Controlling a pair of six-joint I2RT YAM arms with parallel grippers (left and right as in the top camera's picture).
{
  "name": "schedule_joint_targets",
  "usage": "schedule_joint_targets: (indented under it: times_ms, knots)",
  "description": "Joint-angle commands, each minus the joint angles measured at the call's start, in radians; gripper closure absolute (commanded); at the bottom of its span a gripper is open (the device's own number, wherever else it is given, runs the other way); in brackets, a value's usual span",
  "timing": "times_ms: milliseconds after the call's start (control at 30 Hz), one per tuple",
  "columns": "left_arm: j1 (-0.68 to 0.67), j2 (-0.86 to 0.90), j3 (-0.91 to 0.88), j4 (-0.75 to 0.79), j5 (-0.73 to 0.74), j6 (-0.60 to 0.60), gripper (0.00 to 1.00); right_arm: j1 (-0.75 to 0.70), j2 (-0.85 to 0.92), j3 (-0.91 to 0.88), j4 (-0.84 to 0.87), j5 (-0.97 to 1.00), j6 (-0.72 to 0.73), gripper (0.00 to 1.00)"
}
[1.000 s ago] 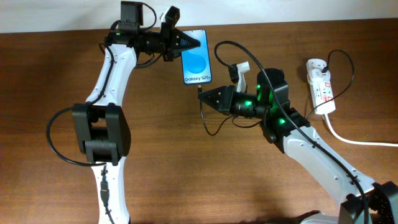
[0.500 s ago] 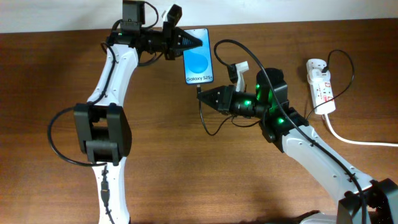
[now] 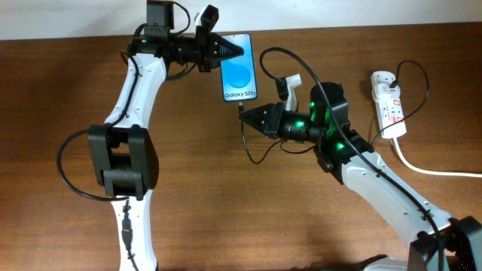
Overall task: Plug charger to phone and switch on socket
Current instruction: 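Push the USB-C plug up into the phone's bottom port with the right gripper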
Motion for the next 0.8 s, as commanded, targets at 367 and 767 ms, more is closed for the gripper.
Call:
schedule_joint_targets:
  times_ms: [367,767]
  knots:
    - [-0.008,-0.011,0.013,0.003,0.035,-0.004,1.0,-0.04,0.003,0.006,0.003,0.029,-0.006,0.96]
    - [-0.013,-0.011,0.013,0.003,0.035,-0.004,1.0,-0.012,0.003,0.006,0.003,0.031,-0.006,0.96]
